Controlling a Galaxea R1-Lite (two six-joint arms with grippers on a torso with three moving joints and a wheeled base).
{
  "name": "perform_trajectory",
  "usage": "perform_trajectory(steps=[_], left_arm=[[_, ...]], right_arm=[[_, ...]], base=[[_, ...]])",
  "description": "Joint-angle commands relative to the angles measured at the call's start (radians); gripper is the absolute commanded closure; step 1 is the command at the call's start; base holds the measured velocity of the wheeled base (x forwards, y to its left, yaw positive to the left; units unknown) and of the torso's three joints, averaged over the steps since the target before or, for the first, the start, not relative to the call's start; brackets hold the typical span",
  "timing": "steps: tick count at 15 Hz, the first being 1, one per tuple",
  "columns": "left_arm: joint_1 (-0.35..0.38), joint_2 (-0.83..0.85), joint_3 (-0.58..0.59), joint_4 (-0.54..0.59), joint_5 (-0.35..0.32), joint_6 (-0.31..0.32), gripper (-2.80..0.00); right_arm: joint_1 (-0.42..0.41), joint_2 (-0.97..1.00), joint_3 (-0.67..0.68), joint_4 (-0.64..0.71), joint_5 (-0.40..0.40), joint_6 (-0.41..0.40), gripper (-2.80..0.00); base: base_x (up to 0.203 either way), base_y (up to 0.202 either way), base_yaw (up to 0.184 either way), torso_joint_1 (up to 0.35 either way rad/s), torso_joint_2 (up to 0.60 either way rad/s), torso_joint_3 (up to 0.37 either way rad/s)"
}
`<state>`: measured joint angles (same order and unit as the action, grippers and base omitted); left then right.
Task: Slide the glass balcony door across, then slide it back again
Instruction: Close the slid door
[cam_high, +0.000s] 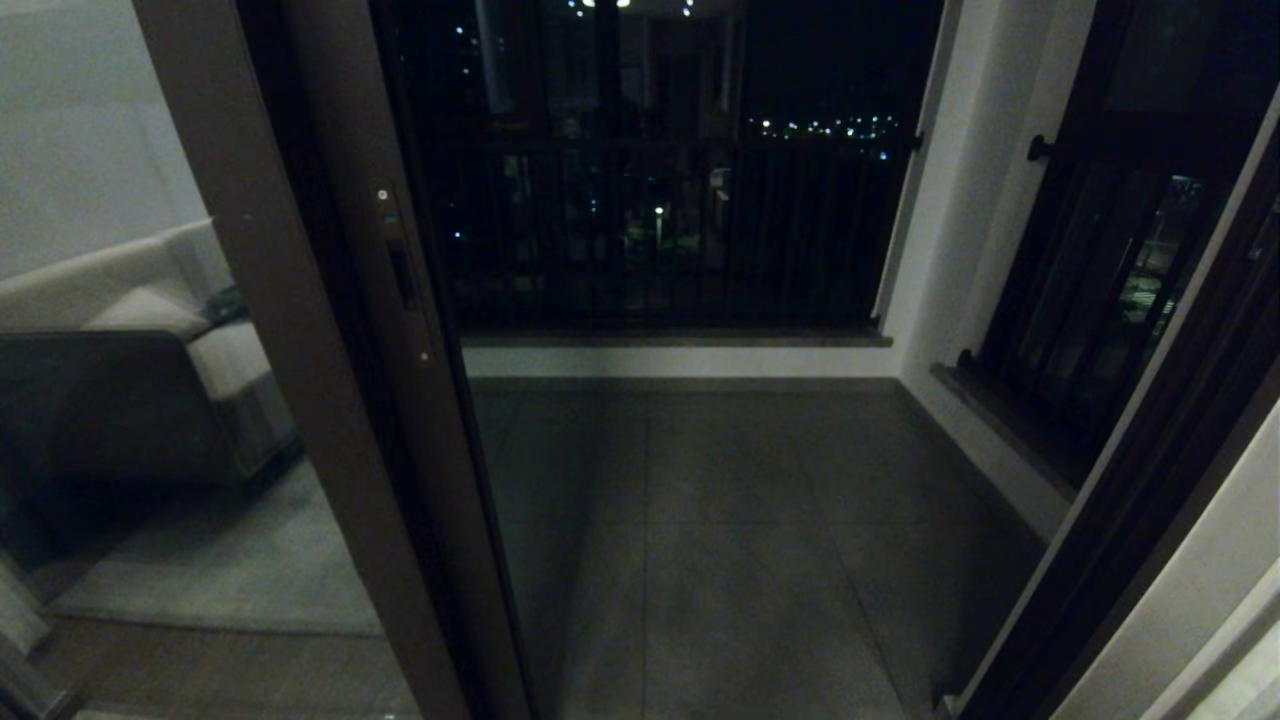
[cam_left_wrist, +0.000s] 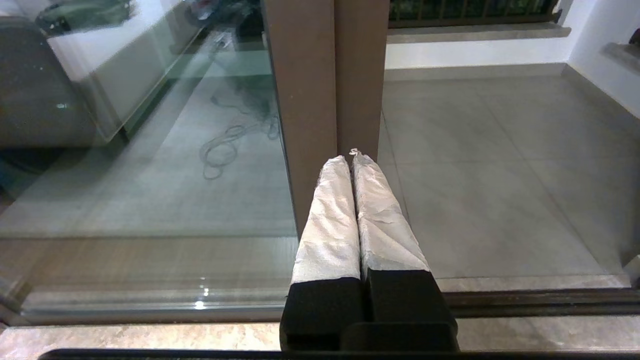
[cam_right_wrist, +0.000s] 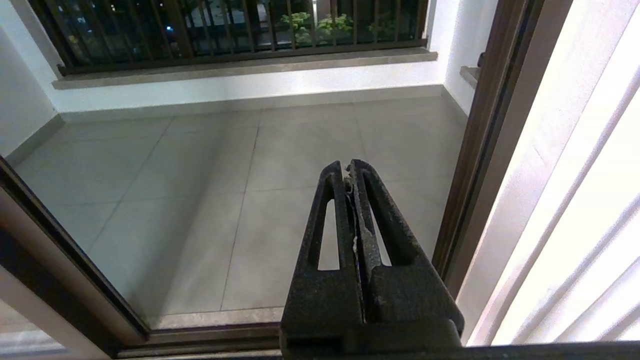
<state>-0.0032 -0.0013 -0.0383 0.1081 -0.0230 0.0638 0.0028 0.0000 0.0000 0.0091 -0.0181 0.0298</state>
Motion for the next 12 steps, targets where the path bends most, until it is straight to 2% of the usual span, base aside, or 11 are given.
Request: perform_trajectory(steps=[1, 6, 8, 9, 12], left_arm=[[0.0, 0.0, 0.0, 0.001, 0.0, 0.001, 0.0], [0.0, 0.0, 0.0, 0.001, 0.0, 0.001, 0.0], [0.0, 0.0, -0.001, 0.006, -0.009, 0.054, 0.0], [0.0, 0.0, 0.0, 0.002, -0.008, 0.057, 0.0], [0.0, 0.0, 0.003, -0.001, 0.002, 0.04, 0.0]], right_arm=[[0.0, 0.0, 0.002, 0.0, 0.001, -0.001, 0.0], [0.0, 0.0, 0.002, 0.0, 0.001, -0.001, 0.0], [0.0, 0.0, 0.002, 0.0, 0.001, -0.001, 0.0], [0.0, 0.0, 0.002, 0.0, 0.001, -0.001, 0.0], [0.0, 0.0, 0.002, 0.0, 0.001, -0.001, 0.0]], base=[[0.0, 0.0, 0.0, 0.0, 0.0, 0.0], [0.0, 0.0, 0.0, 0.0, 0.0, 0.0], [0.0, 0.0, 0.0, 0.0, 0.0, 0.0], [0.0, 0.0, 0.0, 0.0, 0.0, 0.0], [0.0, 0.0, 0.0, 0.0, 0.0, 0.0]])
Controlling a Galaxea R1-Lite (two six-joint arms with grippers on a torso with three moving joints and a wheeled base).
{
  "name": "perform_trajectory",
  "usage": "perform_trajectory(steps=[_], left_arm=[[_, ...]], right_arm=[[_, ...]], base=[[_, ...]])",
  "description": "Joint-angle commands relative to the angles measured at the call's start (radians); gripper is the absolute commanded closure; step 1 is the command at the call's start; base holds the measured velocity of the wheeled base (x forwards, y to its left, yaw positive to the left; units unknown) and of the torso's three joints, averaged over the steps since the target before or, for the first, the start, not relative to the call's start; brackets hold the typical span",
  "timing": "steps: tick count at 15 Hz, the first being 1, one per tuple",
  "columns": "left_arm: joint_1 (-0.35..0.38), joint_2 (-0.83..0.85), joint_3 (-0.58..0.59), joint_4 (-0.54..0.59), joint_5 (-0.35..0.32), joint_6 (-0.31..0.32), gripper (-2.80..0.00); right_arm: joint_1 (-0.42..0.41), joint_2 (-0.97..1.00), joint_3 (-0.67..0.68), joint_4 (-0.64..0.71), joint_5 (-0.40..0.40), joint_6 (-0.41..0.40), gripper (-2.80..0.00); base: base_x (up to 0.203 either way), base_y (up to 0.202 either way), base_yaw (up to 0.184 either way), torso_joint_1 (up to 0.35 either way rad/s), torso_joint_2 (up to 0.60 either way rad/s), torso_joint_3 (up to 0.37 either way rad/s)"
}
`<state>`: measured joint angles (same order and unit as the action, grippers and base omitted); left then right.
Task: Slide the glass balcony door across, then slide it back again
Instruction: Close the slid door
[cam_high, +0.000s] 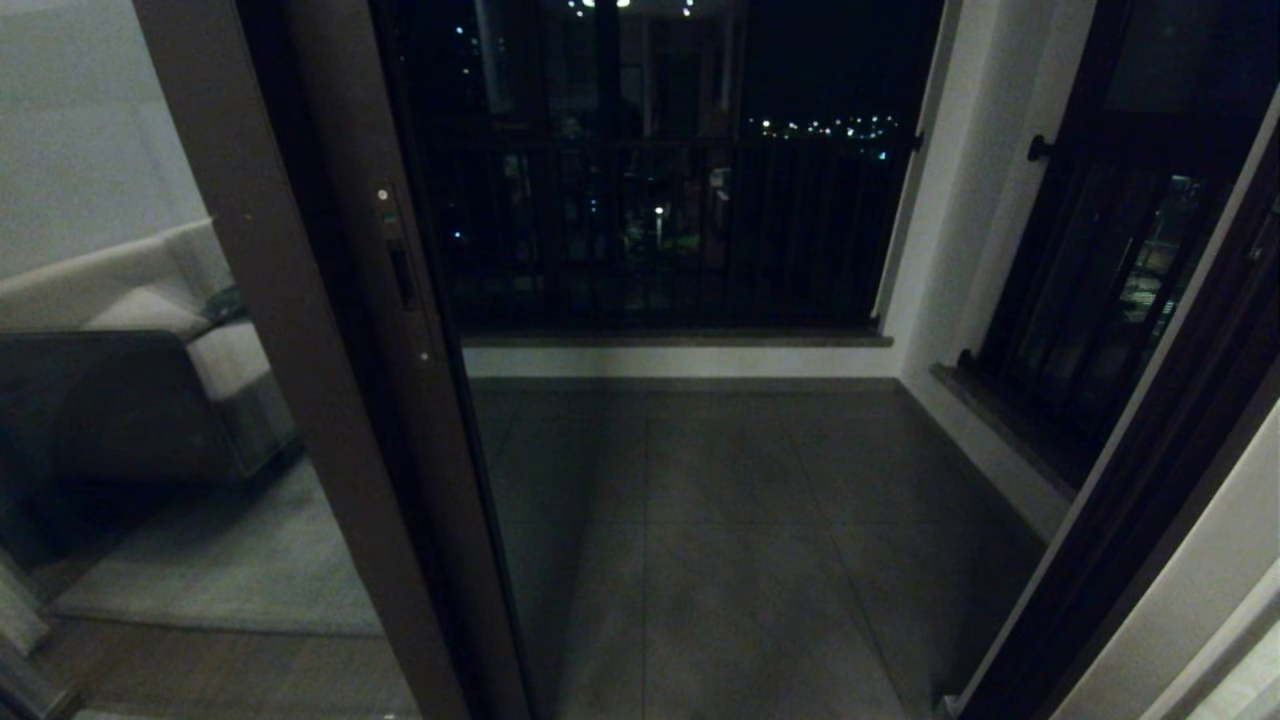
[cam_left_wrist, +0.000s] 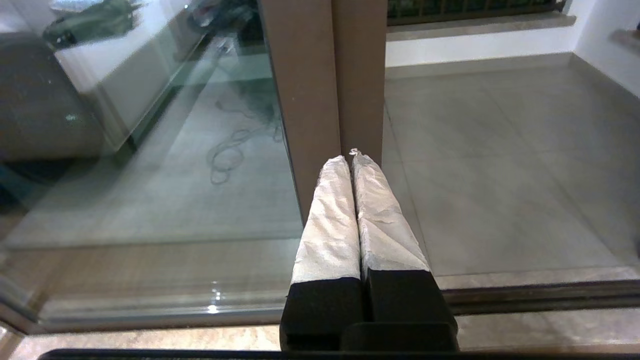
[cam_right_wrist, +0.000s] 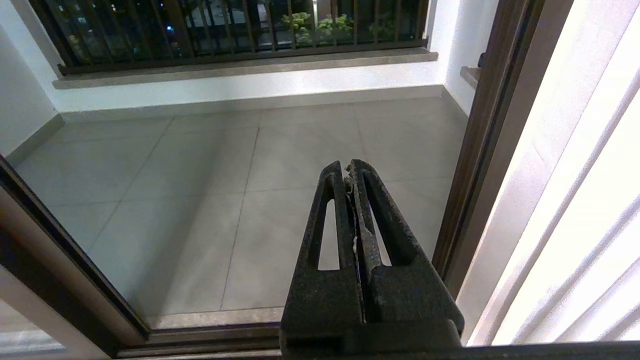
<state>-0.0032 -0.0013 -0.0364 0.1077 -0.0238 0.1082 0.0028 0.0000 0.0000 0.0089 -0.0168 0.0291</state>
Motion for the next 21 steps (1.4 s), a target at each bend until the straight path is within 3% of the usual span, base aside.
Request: perform_trajectory(steps=[1, 3, 5, 10, 16, 21], left_arm=[[0.0, 0.0, -0.002, -0.004, 0.004, -0.035, 0.0], [0.001, 0.006, -0.067, -0.021, -0.018, -0.084, 0.0], [0.002, 0.063, -0.114, -0.013, -0.069, -0.092, 0.0], [0.002, 0.293, -0.298, -0.014, -0.097, -0.097, 0.0], [-0.005, 0.758, -0.692, -0.019, -0.323, -0.186, 0.0], [-0.177, 1.122, -0.996, 0.001, -0.351, -0.277, 0.0]], right_arm=[[0.0, 0.0, 0.002, 0.0, 0.0, 0.0, 0.0], [0.0, 0.0, 0.002, 0.0, 0.0, 0.0, 0.0], [0.0, 0.0, 0.002, 0.0, 0.0, 0.0, 0.0], [0.0, 0.0, 0.002, 0.0, 0.0, 0.0, 0.0], [0.0, 0.0, 0.002, 0.0, 0.0, 0.0, 0.0], [0.0, 0.0, 0.002, 0.0, 0.0, 0.0, 0.0]], base=[[0.0, 0.0, 0.0, 0.0, 0.0, 0.0], [0.0, 0.0, 0.0, 0.0, 0.0, 0.0], [0.0, 0.0, 0.0, 0.0, 0.0, 0.0], [0.0, 0.0, 0.0, 0.0, 0.0, 0.0], [0.0, 0.0, 0.0, 0.0, 0.0, 0.0], [0.0, 0.0, 0.0, 0.0, 0.0, 0.0]])
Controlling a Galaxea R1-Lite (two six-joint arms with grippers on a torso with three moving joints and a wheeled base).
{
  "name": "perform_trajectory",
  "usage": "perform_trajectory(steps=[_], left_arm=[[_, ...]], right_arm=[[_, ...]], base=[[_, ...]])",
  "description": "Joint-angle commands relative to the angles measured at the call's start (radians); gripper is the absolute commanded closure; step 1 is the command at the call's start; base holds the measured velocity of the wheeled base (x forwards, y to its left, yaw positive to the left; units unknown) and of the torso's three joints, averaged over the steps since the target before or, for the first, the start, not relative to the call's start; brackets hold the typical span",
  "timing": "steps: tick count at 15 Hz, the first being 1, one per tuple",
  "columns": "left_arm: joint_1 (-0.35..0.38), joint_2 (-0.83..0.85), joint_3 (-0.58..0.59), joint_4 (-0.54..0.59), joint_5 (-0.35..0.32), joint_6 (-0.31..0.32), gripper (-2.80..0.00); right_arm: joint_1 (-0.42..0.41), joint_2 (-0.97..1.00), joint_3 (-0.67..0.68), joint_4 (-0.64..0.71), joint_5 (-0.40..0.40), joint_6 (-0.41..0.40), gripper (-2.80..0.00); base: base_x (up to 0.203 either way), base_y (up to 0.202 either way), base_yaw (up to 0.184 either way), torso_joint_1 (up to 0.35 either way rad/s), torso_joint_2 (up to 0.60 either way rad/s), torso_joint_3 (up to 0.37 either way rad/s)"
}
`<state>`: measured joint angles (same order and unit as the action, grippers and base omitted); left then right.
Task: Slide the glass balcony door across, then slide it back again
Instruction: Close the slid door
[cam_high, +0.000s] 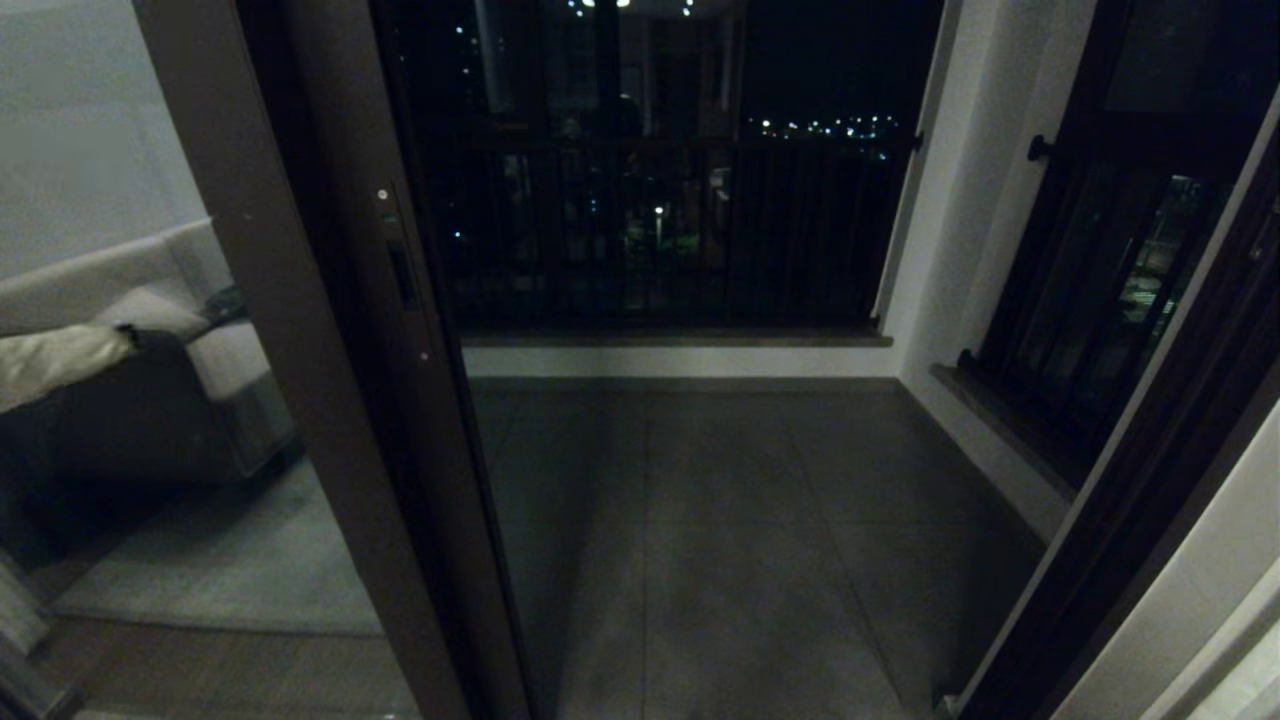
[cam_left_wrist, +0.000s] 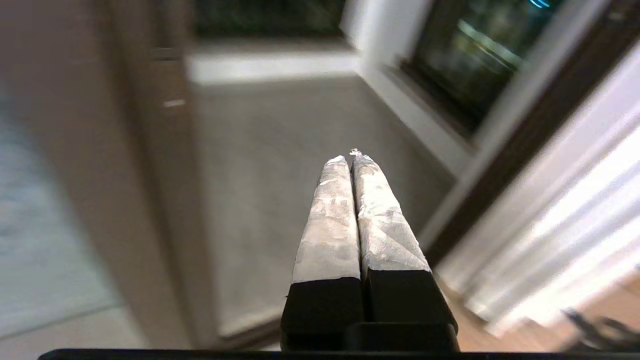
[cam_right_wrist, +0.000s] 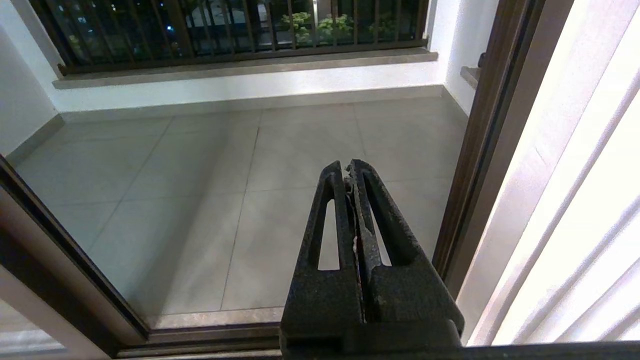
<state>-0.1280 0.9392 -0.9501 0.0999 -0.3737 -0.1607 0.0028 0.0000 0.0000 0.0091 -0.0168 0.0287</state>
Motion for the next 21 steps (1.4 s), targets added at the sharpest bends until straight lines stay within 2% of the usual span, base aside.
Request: perform_trajectory(steps=[1, 3, 4, 8, 10, 11, 12, 17, 21], left_arm=[[-0.076, 0.243, -0.143, 0.03, 0.001, -0.017, 0.0], [-0.103, 0.353, -0.283, 0.1, 0.019, -0.032, 0.0], [-0.115, 0.411, -0.349, 0.139, 0.051, -0.037, 0.0], [-0.173, 0.618, -0.561, 0.228, 0.263, -0.043, 0.0], [-0.186, 0.675, -0.603, 0.233, 0.35, -0.042, 0.0], [-0.188, 0.697, -0.618, 0.232, 0.373, -0.042, 0.0], [-0.188, 0.711, -0.628, 0.23, 0.38, -0.042, -2.8], [-0.18, 0.736, -0.631, 0.196, 0.378, -0.037, -2.8], [-0.138, 0.789, -0.647, 0.145, 0.391, 0.023, -2.8]], right_arm=[[0.0, 0.001, 0.002, 0.0, 0.0, 0.0, 0.0], [0.0, 0.0, 0.002, 0.0, 0.0, 0.0, 0.0], [0.0, 0.0, 0.002, 0.0, 0.0, 0.0, 0.0], [0.0, 0.0, 0.002, 0.0, 0.0, 0.0, 0.0], [0.0, 0.0, 0.002, 0.0, 0.0, 0.0, 0.0], [0.0, 0.0, 0.002, 0.0, 0.0, 0.0, 0.0], [0.0, 0.0, 0.002, 0.0, 0.0, 0.0, 0.0], [0.0, 0.0, 0.002, 0.0, 0.0, 0.0, 0.0], [0.0, 0.0, 0.002, 0.0, 0.0, 0.0, 0.0]], base=[[0.0, 0.0, 0.0, 0.0, 0.0, 0.0], [0.0, 0.0, 0.0, 0.0, 0.0, 0.0], [0.0, 0.0, 0.0, 0.0, 0.0, 0.0], [0.0, 0.0, 0.0, 0.0, 0.0, 0.0], [0.0, 0.0, 0.0, 0.0, 0.0, 0.0], [0.0, 0.0, 0.0, 0.0, 0.0, 0.0], [0.0, 0.0, 0.0, 0.0, 0.0, 0.0], [0.0, 0.0, 0.0, 0.0, 0.0, 0.0], [0.0, 0.0, 0.0, 0.0, 0.0, 0.0]])
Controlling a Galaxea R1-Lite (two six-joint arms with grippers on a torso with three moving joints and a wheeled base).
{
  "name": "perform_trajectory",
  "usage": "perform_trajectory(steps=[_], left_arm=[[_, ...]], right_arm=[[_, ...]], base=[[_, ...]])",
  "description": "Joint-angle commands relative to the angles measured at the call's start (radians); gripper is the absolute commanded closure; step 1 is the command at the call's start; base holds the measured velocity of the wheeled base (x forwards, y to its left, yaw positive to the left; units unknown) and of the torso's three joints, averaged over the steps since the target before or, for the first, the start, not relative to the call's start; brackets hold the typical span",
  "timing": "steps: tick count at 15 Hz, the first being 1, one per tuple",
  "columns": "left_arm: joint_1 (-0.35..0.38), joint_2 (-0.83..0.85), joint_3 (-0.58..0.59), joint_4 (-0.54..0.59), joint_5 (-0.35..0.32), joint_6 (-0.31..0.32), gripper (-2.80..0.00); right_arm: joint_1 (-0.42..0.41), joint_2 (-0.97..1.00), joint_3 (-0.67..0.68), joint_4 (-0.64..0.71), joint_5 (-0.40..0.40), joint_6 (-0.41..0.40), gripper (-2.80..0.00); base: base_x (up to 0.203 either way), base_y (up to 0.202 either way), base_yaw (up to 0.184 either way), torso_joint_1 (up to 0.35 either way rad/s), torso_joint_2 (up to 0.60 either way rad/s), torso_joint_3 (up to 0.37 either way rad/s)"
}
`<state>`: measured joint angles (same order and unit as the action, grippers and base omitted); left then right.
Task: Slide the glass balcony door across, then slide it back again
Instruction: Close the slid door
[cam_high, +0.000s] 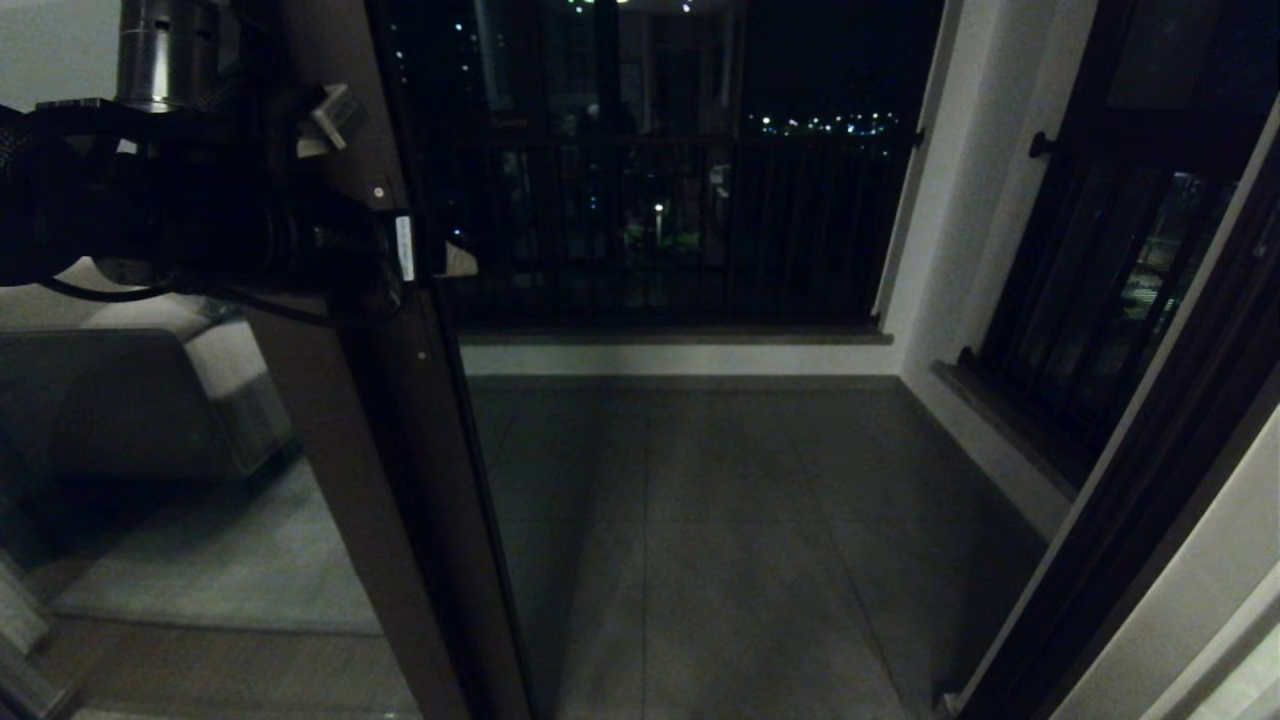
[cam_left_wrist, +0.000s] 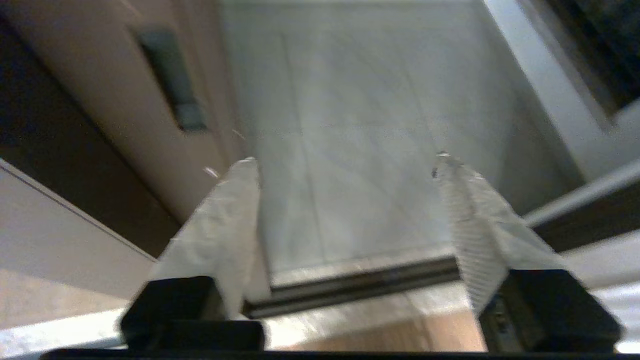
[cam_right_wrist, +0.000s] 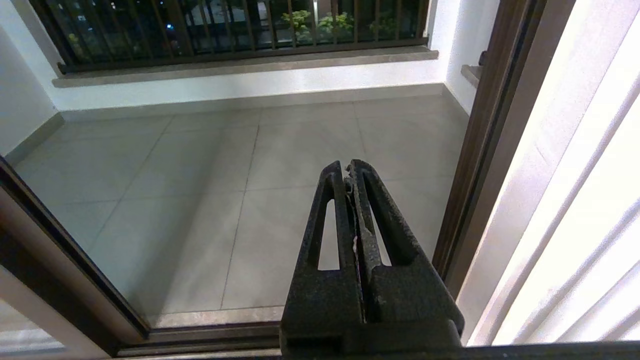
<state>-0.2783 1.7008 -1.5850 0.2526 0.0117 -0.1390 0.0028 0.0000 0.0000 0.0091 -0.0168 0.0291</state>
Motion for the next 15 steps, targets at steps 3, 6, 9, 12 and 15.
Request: perform_trajectory(steps=[3, 6, 9, 12, 15], left_arm=[[0.017, 0.073, -0.038, -0.015, 0.047, 0.019, -2.8], [0.018, 0.106, -0.056, -0.018, 0.048, 0.025, -2.8], [0.018, 0.144, -0.094, -0.018, 0.05, 0.025, -2.8], [0.018, 0.177, -0.121, -0.018, 0.071, 0.027, -2.8], [0.018, 0.186, -0.127, -0.018, 0.079, 0.027, -2.8]], right_arm=[[0.0, 0.0, 0.002, 0.0, 0.0, 0.0, 0.0], [0.0, 0.0, 0.002, 0.0, 0.0, 0.0, 0.0], [0.0, 0.0, 0.002, 0.0, 0.0, 0.0, 0.0], [0.0, 0.0, 0.002, 0.0, 0.0, 0.0, 0.0], [0.0, 0.0, 0.002, 0.0, -0.001, 0.0, 0.0]], base=[[0.0, 0.0, 0.0, 0.0, 0.0, 0.0], [0.0, 0.0, 0.0, 0.0, 0.0, 0.0], [0.0, 0.0, 0.0, 0.0, 0.0, 0.0], [0.0, 0.0, 0.0, 0.0, 0.0, 0.0], [0.0, 0.0, 0.0, 0.0, 0.0, 0.0]])
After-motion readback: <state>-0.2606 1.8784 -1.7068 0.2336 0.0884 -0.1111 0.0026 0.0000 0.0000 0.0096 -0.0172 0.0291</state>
